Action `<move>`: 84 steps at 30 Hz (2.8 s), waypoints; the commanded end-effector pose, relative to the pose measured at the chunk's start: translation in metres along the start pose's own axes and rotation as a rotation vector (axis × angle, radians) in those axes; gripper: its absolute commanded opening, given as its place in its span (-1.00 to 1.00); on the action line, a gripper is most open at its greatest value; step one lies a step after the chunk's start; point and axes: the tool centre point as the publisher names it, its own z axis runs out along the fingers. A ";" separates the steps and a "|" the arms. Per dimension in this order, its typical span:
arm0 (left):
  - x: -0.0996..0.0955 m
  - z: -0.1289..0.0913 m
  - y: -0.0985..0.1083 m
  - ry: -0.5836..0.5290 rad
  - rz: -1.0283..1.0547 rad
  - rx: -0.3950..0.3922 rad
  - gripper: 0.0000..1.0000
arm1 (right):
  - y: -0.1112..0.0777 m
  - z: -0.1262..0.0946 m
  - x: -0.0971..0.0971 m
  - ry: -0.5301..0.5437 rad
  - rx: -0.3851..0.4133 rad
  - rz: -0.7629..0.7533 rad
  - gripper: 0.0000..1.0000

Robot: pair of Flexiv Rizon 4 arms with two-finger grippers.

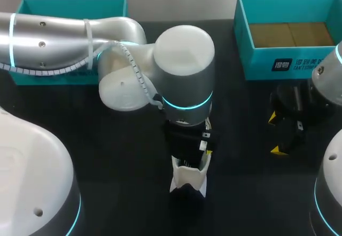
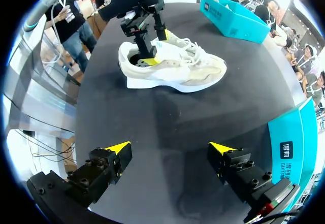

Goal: Take the shoe out of the shoebox, open the shoe tongue, remove and reinsert the insole, then place the shoe into the shoebox

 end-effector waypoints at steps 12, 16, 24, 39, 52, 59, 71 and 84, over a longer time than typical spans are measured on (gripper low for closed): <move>0.001 -0.004 0.026 -0.015 -0.042 -0.004 1.00 | 0.000 0.001 0.001 -0.003 0.003 0.001 1.00; 0.002 -0.007 0.038 -0.011 -0.051 -0.012 1.00 | 0.000 0.001 0.001 -0.003 0.003 0.001 1.00; 0.013 -0.026 0.073 -0.030 -0.091 -0.002 1.00 | 0.000 0.001 0.001 -0.003 0.003 0.001 1.00; 0.012 -0.063 0.090 -0.042 -0.053 0.060 -0.29 | 0.000 0.001 0.001 -0.003 0.003 0.001 1.00; 0.009 -0.043 0.060 -0.040 -0.031 0.148 -0.22 | 0.000 0.001 0.001 -0.003 0.003 0.001 1.00; 0.000 -0.015 0.037 -0.050 -0.016 0.190 -0.29 | 0.000 0.001 0.001 -0.003 0.003 0.001 1.00; 0.007 -0.025 0.029 -0.062 -0.041 0.185 -0.28 | 0.000 0.001 0.001 -0.003 0.003 0.001 1.00; -0.006 -0.005 0.014 -0.066 -0.032 0.233 -0.33 | 0.000 0.001 0.001 -0.003 0.003 0.001 1.00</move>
